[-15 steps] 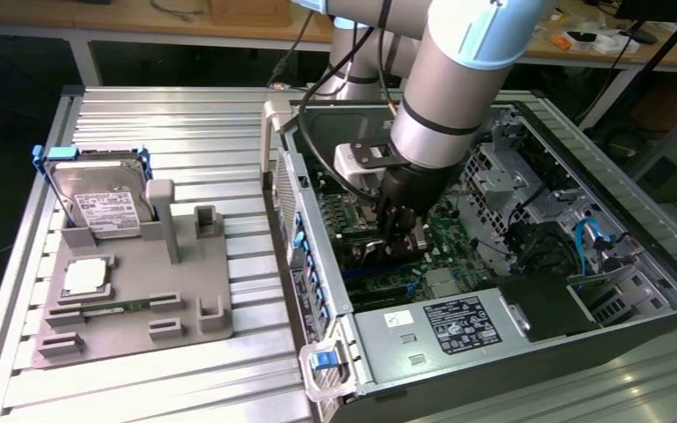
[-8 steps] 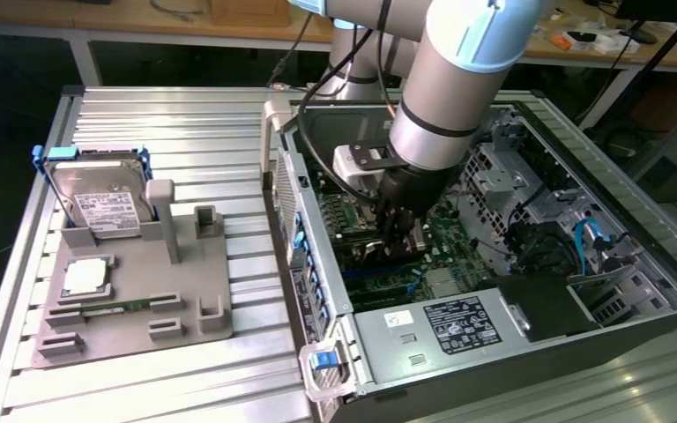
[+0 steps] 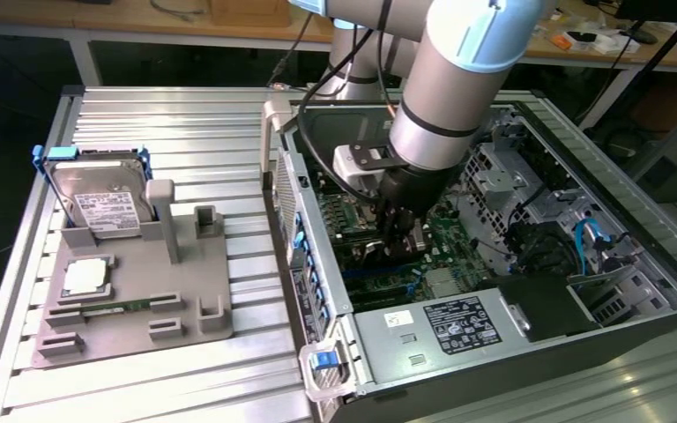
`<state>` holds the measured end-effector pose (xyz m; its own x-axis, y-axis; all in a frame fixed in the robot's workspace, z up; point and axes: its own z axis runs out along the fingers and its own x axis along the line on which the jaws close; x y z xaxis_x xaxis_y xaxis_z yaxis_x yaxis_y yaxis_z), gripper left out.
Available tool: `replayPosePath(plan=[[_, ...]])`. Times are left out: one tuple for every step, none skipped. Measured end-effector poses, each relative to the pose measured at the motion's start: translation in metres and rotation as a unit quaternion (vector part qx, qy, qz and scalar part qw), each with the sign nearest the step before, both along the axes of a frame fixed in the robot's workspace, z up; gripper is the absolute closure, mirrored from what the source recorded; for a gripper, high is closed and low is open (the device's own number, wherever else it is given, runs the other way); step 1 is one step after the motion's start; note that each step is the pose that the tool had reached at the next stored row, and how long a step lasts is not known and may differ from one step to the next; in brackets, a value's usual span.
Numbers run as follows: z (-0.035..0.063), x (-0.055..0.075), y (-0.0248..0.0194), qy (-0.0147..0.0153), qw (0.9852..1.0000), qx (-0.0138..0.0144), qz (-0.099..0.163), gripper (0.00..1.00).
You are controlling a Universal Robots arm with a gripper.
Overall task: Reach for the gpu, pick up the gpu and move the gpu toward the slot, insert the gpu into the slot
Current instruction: 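Insert the gpu into the slot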
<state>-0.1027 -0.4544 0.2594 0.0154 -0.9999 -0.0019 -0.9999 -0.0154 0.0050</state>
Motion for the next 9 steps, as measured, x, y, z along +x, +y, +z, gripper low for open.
replayPosePath(plan=[[0.0002,0.0,0.0,0.0007,1.0,0.0,0.0,0.73],[0.0004,0.0,0.0,0.0014,1.0,-0.0001,0.0,0.73],[0.0008,0.0,-0.0001,0.0024,1.0,-0.0002,0.0,0.73],[0.001,0.0,-0.0001,0.0032,1.0,-0.0002,0.0,0.73],[0.0011,0.0,-0.0001,0.0037,1.0,-0.0002,0.0,0.73],[0.0011,0.0,-0.0001,0.0037,1.0,-0.0002,0.0,0.73],[0.0011,-0.0001,-0.0001,0.004,1.0,-0.0002,0.0,0.73],[0.0012,0.0,-0.0001,0.0045,1.0,-0.0003,0.0,0.73],[0.0012,0.0001,-0.0001,0.0057,1.0,-0.0003,0.0,0.73]])
